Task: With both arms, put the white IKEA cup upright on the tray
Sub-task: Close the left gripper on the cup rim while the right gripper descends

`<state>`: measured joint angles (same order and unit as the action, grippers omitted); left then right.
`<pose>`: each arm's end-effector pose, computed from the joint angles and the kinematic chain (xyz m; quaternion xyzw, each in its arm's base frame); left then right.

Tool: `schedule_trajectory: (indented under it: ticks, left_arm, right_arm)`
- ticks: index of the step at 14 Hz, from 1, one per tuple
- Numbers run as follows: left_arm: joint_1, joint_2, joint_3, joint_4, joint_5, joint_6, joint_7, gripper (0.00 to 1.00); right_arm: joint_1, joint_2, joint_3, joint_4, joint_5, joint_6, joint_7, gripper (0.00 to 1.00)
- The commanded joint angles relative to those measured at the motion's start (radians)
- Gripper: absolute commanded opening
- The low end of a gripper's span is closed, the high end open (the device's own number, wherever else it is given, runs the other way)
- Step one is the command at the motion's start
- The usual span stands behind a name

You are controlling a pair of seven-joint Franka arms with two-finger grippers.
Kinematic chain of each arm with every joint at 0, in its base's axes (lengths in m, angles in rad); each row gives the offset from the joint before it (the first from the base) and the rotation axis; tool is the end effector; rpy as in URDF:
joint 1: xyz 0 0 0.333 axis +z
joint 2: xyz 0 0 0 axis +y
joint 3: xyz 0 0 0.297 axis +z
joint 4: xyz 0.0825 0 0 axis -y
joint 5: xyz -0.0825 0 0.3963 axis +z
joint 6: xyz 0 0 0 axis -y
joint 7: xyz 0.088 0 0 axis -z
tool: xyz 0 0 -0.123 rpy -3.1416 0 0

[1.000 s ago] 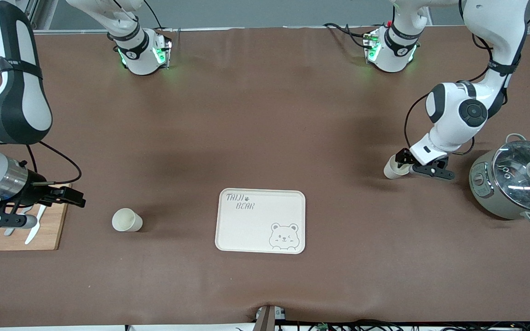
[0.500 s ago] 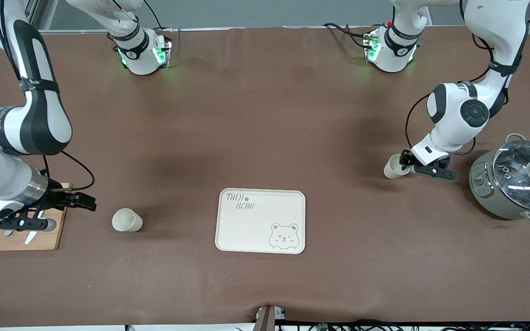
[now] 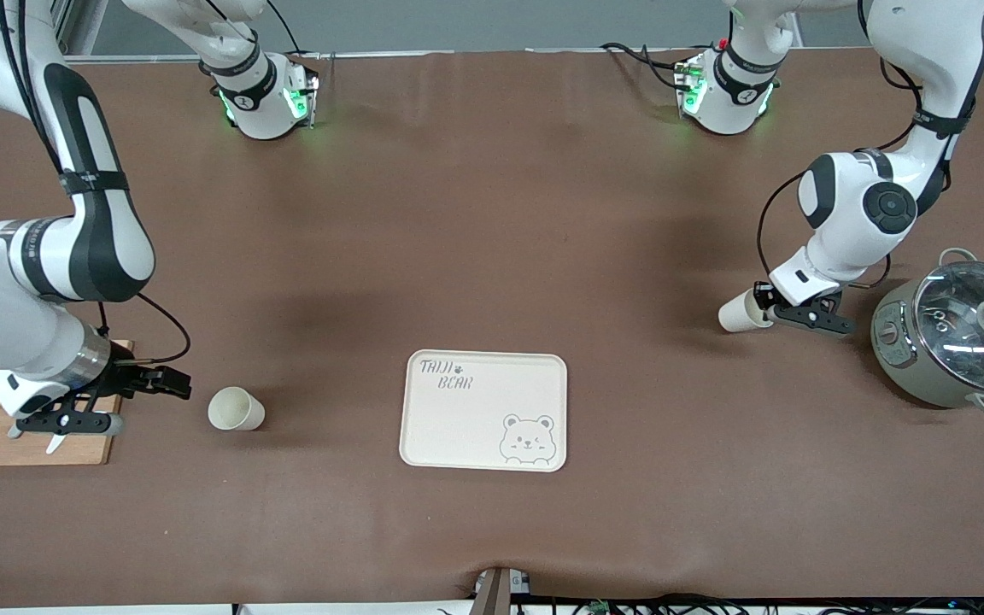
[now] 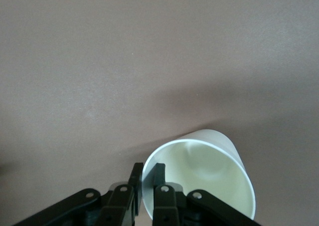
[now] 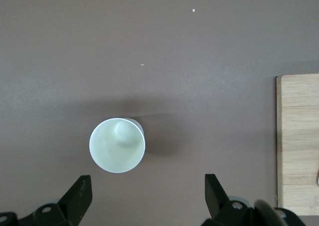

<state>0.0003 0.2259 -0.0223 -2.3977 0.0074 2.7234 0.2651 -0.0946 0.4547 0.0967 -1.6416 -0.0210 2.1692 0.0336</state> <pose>0.5145 -0.0120 0.1869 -0.9881 0.1457 -0.0496 0.0052 0.6855 -0.0059 0.3211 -0.9991 0.0158 -0.0373 0.0128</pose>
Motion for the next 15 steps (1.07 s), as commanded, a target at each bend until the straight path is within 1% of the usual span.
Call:
schedule_trajectory:
  ticks: [1,5,9,11,15]
  left_arm:
    - [0.006,-0.003,0.002,-0.012,-0.001,0.015,0.006,0.0]
    - [0.001,-0.005,-0.001,-0.009,-0.003,0.013,-0.006,0.0]
    - [0.001,-0.008,-0.06,0.003,-0.003,0.01,-0.114,0.0]
    - [0.0,-0.011,-0.077,0.014,-0.003,0.007,-0.144,0.0]
    - [0.001,-0.02,-0.079,0.021,-0.004,0.004,-0.159,0.0]
  right_arm:
    - [-0.013,0.007,0.005,-0.012,-0.013,0.035,-0.024,1.0]
    - [-0.02,0.032,0.003,-0.012,-0.013,0.069,-0.035,1.0]
    - [-0.02,0.07,0.003,-0.01,-0.013,0.106,-0.035,1.0]
    - [-0.02,0.088,0.003,-0.009,-0.013,0.127,-0.034,1.0]
    - [-0.019,0.134,0.003,-0.009,-0.013,0.17,-0.035,1.0]
